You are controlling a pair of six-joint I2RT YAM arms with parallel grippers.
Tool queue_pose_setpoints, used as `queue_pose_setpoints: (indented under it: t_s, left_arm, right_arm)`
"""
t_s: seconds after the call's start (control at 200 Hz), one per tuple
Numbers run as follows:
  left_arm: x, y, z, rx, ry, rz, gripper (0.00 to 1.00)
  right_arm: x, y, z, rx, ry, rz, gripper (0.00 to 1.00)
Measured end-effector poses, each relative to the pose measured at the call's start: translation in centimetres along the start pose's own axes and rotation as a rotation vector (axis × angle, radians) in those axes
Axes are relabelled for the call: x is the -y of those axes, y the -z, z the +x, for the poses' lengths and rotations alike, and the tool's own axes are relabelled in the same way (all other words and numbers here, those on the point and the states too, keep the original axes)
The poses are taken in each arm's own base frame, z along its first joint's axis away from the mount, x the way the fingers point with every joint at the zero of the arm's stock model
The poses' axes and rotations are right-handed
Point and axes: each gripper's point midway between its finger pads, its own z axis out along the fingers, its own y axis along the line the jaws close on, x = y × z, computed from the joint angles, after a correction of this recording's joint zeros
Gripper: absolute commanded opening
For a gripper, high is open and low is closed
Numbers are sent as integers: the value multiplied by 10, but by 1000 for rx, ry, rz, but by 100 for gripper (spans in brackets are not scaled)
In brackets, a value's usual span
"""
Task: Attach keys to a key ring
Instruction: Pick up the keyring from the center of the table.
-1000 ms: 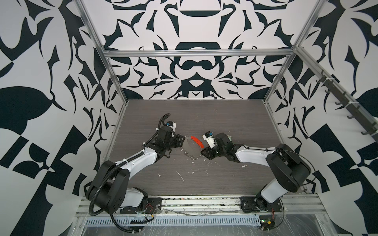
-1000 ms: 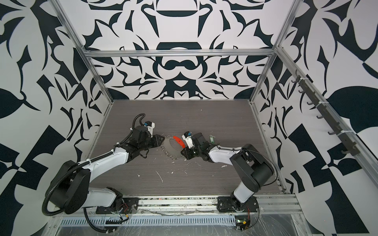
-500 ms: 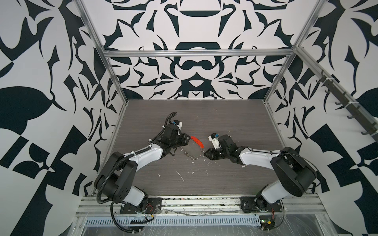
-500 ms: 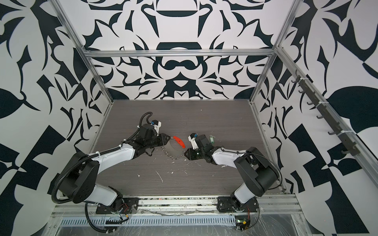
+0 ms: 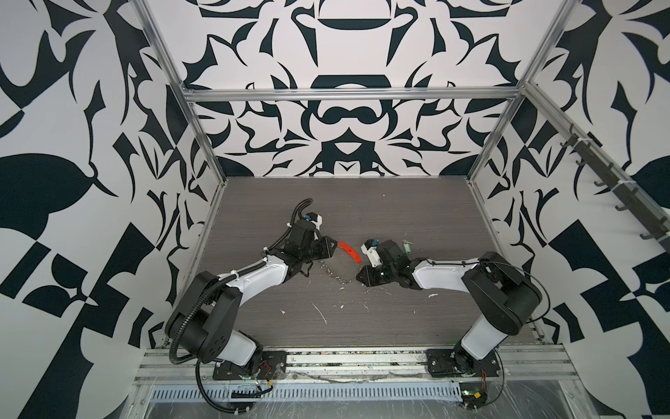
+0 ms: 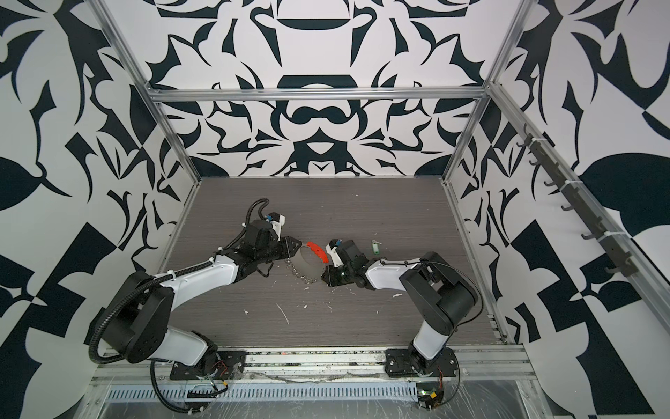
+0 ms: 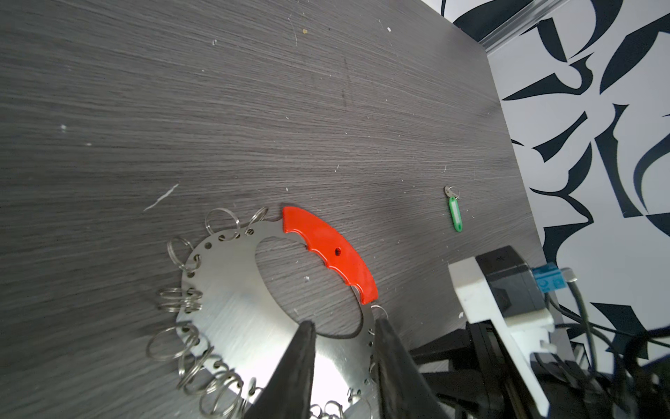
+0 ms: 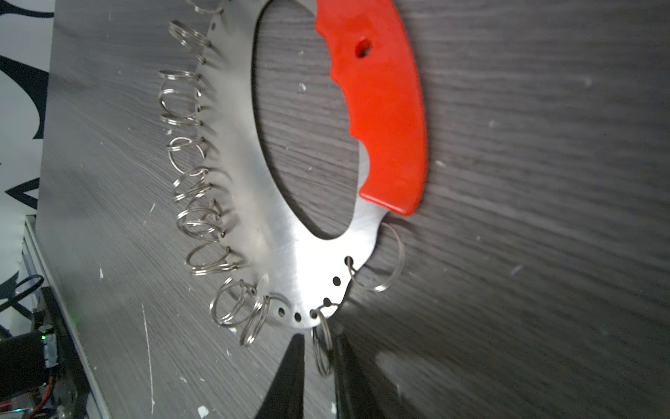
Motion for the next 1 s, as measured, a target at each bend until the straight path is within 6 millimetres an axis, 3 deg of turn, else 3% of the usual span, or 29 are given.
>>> queue_pose_setpoints:
  t_s: [0.04, 0.275, 0.445, 0.61, 0.75, 0.855, 1.0]
  left_arm:
    - [-1, 0, 1, -2, 1, -1, 32]
    - [-2, 2, -2, 7, 11, -5, 32]
    - [-4, 20, -26, 77, 43, 7, 32]
    - [0, 45, -72, 160, 70, 37, 34]
    - [28, 73, -127, 252, 40, 105, 35]
    - [58, 91, -153, 290, -5, 184, 35]
    - [84, 100, -155, 266, -25, 303, 35]
  right_arm:
    - [0, 0, 1, -5, -5, 4, 0]
    - [0, 2, -7, -13, 48, 65, 0]
    - [-8, 17, -44, 91, 203, 134, 0]
    - [-61, 69, -111, 407, 397, 37, 0]
    - [-107, 111, -161, 630, 448, -123, 0]
    - [-125, 131, -183, 742, 444, -221, 0]
    - [-141, 145, -195, 819, 415, -334, 0]
